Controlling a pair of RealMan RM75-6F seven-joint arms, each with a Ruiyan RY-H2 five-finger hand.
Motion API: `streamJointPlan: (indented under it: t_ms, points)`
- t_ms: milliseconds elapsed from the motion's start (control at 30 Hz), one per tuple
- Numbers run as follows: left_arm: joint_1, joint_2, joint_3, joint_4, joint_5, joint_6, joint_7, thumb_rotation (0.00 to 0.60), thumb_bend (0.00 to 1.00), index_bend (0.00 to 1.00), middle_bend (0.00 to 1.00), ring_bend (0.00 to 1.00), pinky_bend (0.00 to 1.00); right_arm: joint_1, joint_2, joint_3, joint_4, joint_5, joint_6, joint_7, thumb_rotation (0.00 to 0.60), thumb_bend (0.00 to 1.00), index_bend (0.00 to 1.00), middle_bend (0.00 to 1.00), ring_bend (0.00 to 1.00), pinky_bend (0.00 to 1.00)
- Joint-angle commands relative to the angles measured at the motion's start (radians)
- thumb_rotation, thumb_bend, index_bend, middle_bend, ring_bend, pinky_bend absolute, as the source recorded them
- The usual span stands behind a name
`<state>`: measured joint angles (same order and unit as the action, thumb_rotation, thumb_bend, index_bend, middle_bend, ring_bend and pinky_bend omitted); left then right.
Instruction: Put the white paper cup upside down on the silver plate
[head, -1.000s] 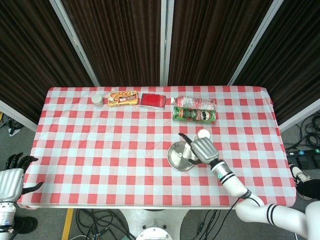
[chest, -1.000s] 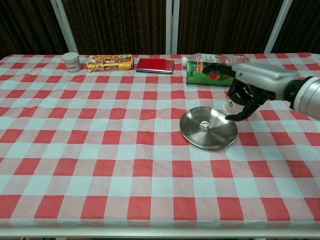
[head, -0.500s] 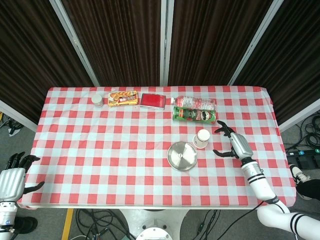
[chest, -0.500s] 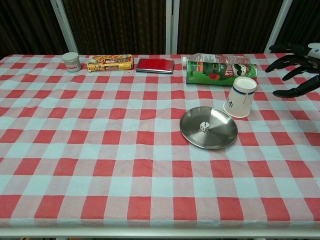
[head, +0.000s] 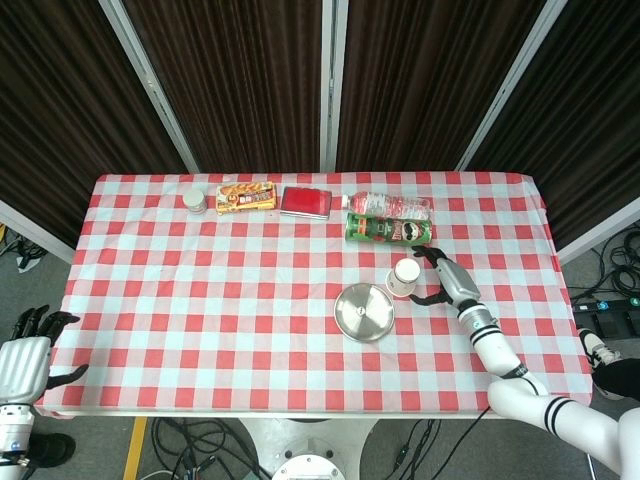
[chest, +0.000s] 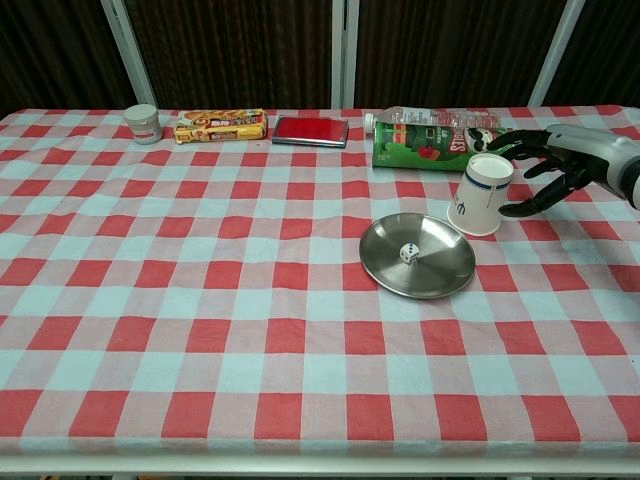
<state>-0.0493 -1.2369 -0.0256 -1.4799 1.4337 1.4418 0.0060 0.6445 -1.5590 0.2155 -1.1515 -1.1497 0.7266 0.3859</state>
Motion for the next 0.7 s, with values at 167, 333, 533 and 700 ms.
streamJointPlan:
  t_ms: [167, 333, 533, 700]
  points:
    - [0.0, -0.002, -0.002, 0.005, -0.005, -0.004, -0.005, 0.6, 0.07, 0.28, 0.23, 0.1, 0.08, 0.025, -0.057, 0.02, 0.061, -0.005, -0.025, 0.034, 0.6, 0.22, 0.35, 0.22, 0.04, 0.12]
    - [0.002, -0.003, -0.001, 0.009, -0.01, -0.006, -0.01, 0.6, 0.07, 0.28, 0.23, 0.1, 0.09, 0.011, -0.031, 0.012, 0.009, -0.101, 0.028, 0.116, 0.6, 0.26, 0.43, 0.25, 0.05, 0.12]
    - [0.0, -0.003, -0.002, 0.009, -0.005, -0.005, -0.009, 0.6, 0.07, 0.28, 0.23, 0.1, 0.08, 0.003, 0.038, -0.04, -0.115, -0.264, 0.095, 0.215, 0.6, 0.26, 0.44, 0.26, 0.06, 0.11]
    - [0.002, -0.004, 0.001, 0.012, -0.005, -0.005, -0.011, 0.6, 0.07, 0.28, 0.23, 0.1, 0.08, 0.005, 0.024, -0.051, -0.105, -0.282, 0.139, 0.13, 0.6, 0.26, 0.44, 0.27, 0.06, 0.1]
